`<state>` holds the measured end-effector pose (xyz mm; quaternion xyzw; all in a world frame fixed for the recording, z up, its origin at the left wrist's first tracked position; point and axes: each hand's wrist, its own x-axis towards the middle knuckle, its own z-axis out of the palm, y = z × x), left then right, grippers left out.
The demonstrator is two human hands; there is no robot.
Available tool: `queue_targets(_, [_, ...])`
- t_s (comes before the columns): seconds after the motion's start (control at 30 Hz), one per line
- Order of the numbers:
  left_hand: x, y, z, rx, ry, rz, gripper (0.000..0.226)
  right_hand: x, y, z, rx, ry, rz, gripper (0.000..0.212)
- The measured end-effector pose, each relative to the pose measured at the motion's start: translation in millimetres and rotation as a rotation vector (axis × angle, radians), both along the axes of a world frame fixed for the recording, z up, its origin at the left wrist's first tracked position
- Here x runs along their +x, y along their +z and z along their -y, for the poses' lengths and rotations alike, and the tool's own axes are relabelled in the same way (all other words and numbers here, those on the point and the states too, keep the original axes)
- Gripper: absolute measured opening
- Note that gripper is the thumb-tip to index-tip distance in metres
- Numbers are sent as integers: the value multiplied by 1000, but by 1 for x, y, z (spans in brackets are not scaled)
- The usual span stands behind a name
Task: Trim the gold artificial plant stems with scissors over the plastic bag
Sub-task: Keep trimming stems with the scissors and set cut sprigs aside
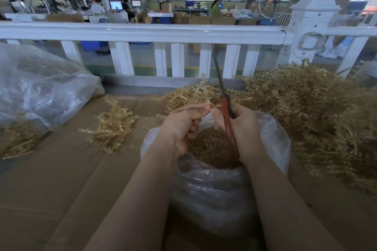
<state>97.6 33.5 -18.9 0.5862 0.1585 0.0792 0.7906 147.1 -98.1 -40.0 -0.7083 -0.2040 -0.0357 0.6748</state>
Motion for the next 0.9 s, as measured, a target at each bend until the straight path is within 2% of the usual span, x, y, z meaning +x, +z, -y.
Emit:
queue_targets(0.17, [-7,7,-9,105,-45,-2,7,1,-1,2,21,14,-8,10])
queue_targets(0.33, [-7,8,-24,315,196,14,36,0,-1,1,5,10,8,10])
queue_targets(0.43, [-3,3,-28,397,321,63,30,1,0,1,18,33,4,10])
queue_targets(0.5, [-3,3,-28,416,248,111,31,1,0,1,23,43,11,11])
queue_targets(0.57, [-6,2,-26,403,96,124,57,1,0,1,27,54,16,13])
queue_targets(0.6, [-6,2,-25,396,40,128,63,1,0,1,31,59,15,14])
queue_targets(0.73, [-7,2,-25,268,-12,225,41,1,0,1,29,65,23,15])
queue_targets(0.83, [-5,1,-28,282,-47,307,20,1,0,1,16,61,20,14])
queue_targets(0.9, [-5,1,-27,306,-59,322,16,1,0,1,14,63,7,13])
